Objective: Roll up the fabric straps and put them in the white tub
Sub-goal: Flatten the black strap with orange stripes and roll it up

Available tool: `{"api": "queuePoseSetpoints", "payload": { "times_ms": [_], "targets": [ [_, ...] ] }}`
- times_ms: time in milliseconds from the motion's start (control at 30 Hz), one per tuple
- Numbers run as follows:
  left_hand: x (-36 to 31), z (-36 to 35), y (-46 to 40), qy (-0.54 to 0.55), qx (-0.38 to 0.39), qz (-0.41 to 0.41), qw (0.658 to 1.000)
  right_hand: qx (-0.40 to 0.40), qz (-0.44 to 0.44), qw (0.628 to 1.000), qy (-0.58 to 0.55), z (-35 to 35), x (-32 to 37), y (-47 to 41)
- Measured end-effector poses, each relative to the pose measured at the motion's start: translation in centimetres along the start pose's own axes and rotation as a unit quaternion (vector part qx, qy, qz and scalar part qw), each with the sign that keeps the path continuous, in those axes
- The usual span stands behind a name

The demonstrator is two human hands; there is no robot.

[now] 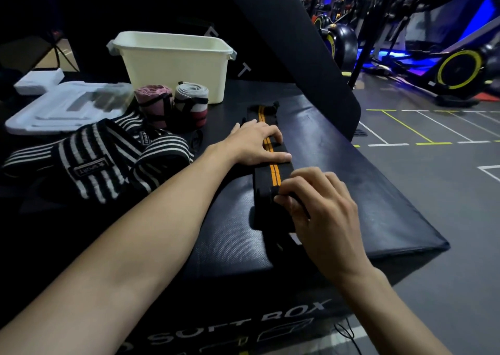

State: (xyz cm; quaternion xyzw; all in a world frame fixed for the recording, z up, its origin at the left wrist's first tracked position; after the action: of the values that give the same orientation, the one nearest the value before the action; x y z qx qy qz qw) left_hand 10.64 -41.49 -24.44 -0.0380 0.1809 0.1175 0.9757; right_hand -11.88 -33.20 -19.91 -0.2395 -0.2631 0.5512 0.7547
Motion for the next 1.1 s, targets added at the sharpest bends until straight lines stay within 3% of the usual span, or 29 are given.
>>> {"api": "queuePoseSetpoints", "payload": {
  "times_ms": [133, 367, 533, 700, 967, 1100],
  "targets": [
    [0.5, -0.6, 0.0, 0.018, 0.024, 0.030, 0.999, 0.004, 0.032, 0.999, 0.005, 0.2, -0.1, 0.8],
    [0.1, -0.2, 0.0, 0.006, 0.010, 0.040, 0.999, 0.109, 0.006, 0.994, -0.012, -1.7, -1.7, 0.5],
    [-0.9, 0.3, -0.2, -0.018, -0.016, -0.016, 1.000, 0.117, 0.009, 0.993, 0.009, -1.9, -1.7, -0.4],
    [-1.1, -0.2, -0.7, -0.001, 0.010, -0.077, 0.997, 0.152, 0.037, 0.988, 0.013, -1.9, -1.7, -1.3],
    [-1.7, -0.1, 0.3, 0.038, 0.057, -0.073, 0.995, 0.262, 0.040, 0.961, -0.076, -1.4, -1.5, -0.7],
    [-1.5, -0.1, 0.5, 0.045, 0.036, -0.064, 0.996, 0.294, 0.018, 0.951, -0.098, -1.5, -1.3, -0.7]
  ]
}}
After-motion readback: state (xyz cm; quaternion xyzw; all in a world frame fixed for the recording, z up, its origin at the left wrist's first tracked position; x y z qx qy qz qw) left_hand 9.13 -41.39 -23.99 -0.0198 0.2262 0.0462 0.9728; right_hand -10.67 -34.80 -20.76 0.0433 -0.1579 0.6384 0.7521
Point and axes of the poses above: each hand's wrist, its own y-axis away from the middle knuckle, its own z-axis out of the back of the hand, x = y × z, the point moved 9 cm from there along -y, towards the middle knuckle, and after that the axes turned 8 degrees about x, right-handed, at the moved point
